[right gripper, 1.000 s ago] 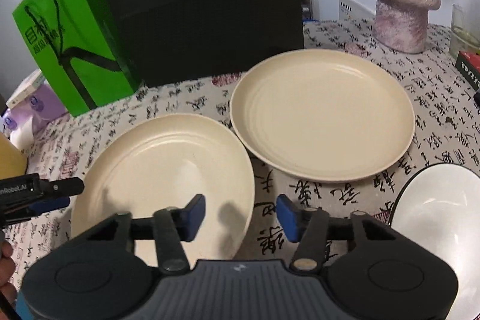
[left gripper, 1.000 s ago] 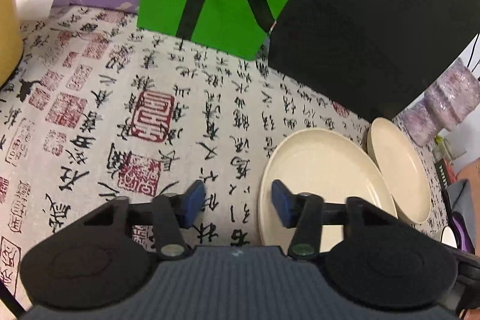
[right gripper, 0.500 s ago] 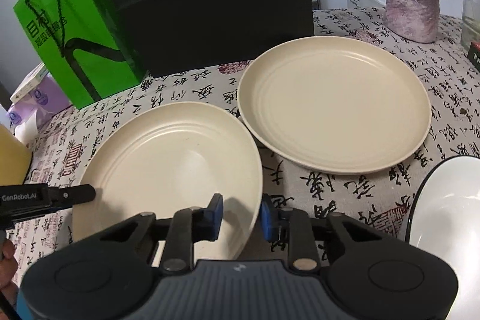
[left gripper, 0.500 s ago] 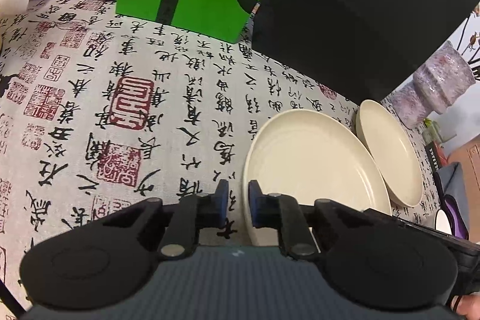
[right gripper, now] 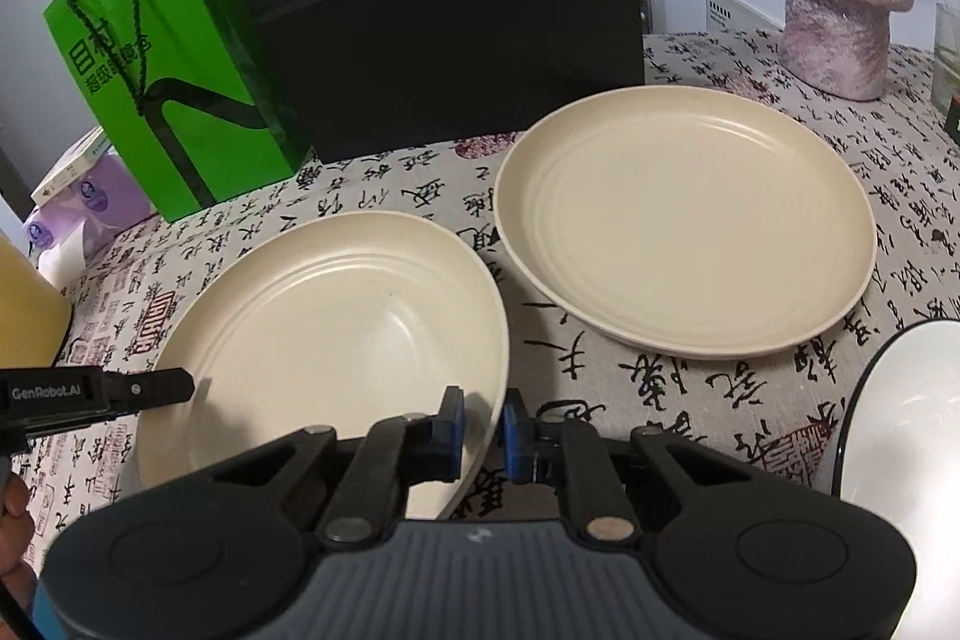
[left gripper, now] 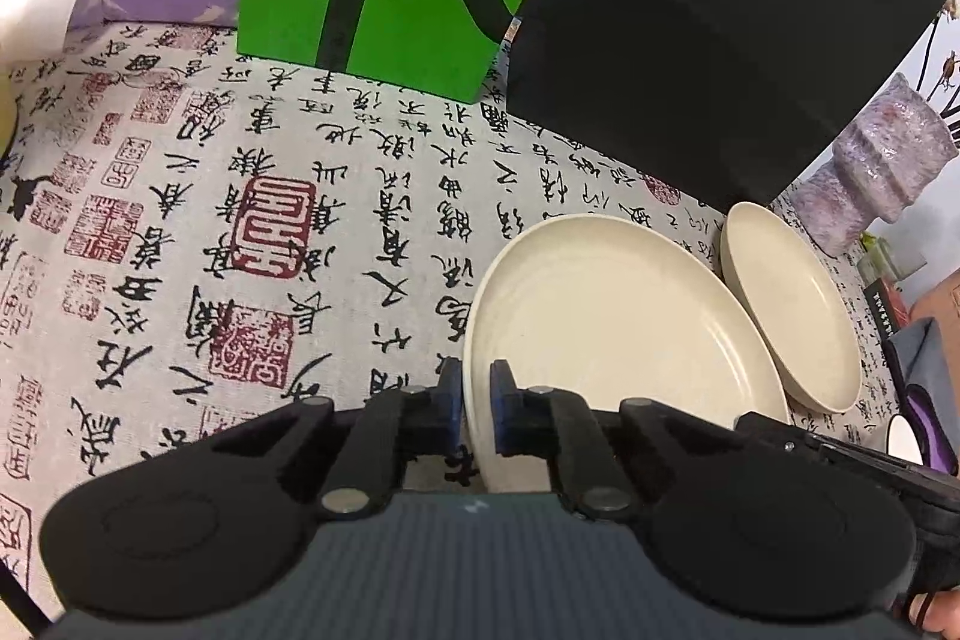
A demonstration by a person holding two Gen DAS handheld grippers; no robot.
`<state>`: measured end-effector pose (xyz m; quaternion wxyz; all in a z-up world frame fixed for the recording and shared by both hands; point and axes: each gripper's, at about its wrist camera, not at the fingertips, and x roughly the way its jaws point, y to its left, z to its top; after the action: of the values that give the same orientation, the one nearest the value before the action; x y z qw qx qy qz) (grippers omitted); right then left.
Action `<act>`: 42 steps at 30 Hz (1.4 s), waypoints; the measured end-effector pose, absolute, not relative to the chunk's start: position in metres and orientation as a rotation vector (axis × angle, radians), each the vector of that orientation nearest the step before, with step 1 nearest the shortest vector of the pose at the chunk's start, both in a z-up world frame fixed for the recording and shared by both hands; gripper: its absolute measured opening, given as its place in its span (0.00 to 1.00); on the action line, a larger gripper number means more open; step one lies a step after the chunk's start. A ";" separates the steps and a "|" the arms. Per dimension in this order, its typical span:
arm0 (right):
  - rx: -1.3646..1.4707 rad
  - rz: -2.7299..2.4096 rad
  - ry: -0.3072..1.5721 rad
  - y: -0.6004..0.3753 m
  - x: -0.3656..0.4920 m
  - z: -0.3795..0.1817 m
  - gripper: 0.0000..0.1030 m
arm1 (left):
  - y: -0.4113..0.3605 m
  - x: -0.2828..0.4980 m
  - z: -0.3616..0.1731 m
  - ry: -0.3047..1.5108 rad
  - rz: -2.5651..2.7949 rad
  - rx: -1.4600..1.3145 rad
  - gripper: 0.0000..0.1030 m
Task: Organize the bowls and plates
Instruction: 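Lift the cream plate off the table with both tools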
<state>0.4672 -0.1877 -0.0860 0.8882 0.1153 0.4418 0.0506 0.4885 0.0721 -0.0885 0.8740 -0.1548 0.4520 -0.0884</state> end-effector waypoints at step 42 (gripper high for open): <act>0.182 0.139 0.624 -0.178 0.442 -0.033 0.12 | 0.064 0.461 -0.036 0.694 -0.109 -0.274 0.10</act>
<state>0.4422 -0.1779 -0.0331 0.9453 0.0892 0.3063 0.0684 0.4606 0.0642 -0.0357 0.9297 -0.1340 0.3388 -0.0532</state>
